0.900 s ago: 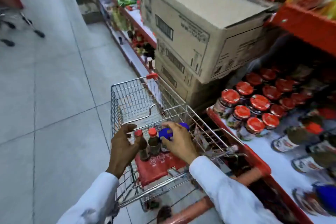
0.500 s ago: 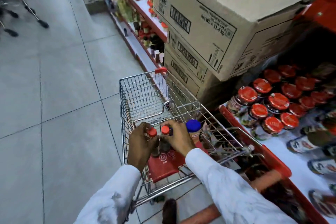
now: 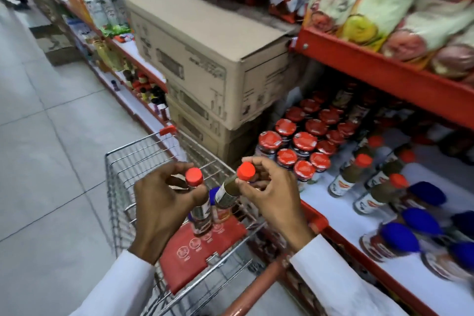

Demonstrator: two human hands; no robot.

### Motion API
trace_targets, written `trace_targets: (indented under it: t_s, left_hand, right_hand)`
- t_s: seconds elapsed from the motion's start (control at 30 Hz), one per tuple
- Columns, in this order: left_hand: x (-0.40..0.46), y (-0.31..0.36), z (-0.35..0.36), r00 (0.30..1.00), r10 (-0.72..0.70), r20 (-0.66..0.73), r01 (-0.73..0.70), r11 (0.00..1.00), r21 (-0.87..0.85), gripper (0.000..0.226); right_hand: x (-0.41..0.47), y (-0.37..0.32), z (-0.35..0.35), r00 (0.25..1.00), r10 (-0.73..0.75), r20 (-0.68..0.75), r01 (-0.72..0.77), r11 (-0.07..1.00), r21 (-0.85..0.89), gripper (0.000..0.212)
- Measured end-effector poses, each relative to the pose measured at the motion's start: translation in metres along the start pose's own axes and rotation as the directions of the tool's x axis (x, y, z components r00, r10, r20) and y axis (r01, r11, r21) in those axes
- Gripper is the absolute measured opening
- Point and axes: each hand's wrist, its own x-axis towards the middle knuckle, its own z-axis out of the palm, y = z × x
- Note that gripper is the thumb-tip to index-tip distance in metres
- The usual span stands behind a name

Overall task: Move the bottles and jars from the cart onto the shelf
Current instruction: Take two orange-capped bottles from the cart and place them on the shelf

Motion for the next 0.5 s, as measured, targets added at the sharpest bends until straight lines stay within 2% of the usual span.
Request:
trace_targets:
  t_s: [0.17,0.27,0.4,0.5]
  left_hand:
    - [-0.001,0.075,0.053,0.981,0.170,0.091,-0.151,0.970,-0.190,0.035]
    - [-0.006,0.110,0.094,0.955,0.245,0.168,-0.186,0.934,-0.306,0.036]
    - [-0.008,0.136,0.148,0.909,0.317,0.269,-0.227,0.920,-0.318,0.034]
    - [-0.009,0.142,0.188,0.879,0.343,0.332,-0.273,0.932,-0.239,0.034]
  right_hand:
    - [-0.018,-0.005,-0.083,0.971,-0.029,-0.238,0.007,0.996,-0.091,0.035]
    - [-0.033,-0.001,-0.130,0.931,-0.017,-0.364,-0.036,0.990,-0.137,0.032]
    - [-0.050,0.011,-0.177,0.872,0.011,-0.490,-0.146,0.960,-0.238,0.036]
    - [-0.052,0.033,-0.196,0.852,0.087,-0.517,-0.241,0.941,-0.238,0.039]
